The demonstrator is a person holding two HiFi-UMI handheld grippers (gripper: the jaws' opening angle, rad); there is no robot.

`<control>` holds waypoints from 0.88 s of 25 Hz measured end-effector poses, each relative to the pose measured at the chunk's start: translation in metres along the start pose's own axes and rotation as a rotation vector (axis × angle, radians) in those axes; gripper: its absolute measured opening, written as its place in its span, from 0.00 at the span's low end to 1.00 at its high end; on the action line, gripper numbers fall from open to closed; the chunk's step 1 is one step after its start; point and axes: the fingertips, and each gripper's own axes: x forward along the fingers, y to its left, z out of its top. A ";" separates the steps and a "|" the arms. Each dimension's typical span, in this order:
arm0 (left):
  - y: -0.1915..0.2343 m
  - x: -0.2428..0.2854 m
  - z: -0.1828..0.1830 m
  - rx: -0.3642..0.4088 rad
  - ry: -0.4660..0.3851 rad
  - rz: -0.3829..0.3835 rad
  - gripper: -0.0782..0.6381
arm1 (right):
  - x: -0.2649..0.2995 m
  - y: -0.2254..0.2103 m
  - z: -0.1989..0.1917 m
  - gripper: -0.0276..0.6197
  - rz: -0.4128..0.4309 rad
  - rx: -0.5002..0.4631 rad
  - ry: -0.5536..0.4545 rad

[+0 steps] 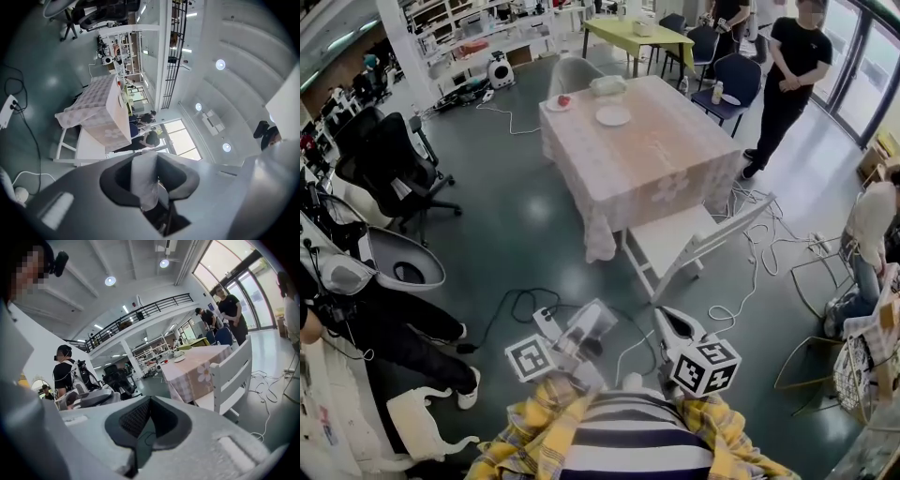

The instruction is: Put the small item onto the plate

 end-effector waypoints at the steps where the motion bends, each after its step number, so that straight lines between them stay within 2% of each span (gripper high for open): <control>1: 0.003 0.001 -0.004 -0.010 -0.002 0.012 0.23 | 0.002 -0.006 0.001 0.04 -0.005 -0.002 0.000; 5: 0.015 -0.002 0.004 -0.026 -0.033 0.053 0.23 | 0.016 -0.008 0.000 0.04 0.029 0.009 0.014; 8: 0.022 0.008 0.022 -0.017 -0.052 0.041 0.23 | 0.032 -0.016 0.002 0.04 0.009 -0.021 0.026; 12: 0.035 0.022 0.043 -0.041 -0.042 0.048 0.23 | 0.060 -0.025 0.007 0.04 -0.011 0.017 0.045; 16: 0.049 0.032 0.087 -0.053 -0.043 0.056 0.23 | 0.101 -0.017 0.026 0.04 -0.020 -0.006 0.047; 22: 0.060 0.044 0.150 -0.037 -0.023 0.021 0.23 | 0.169 -0.005 0.053 0.04 -0.032 -0.034 0.040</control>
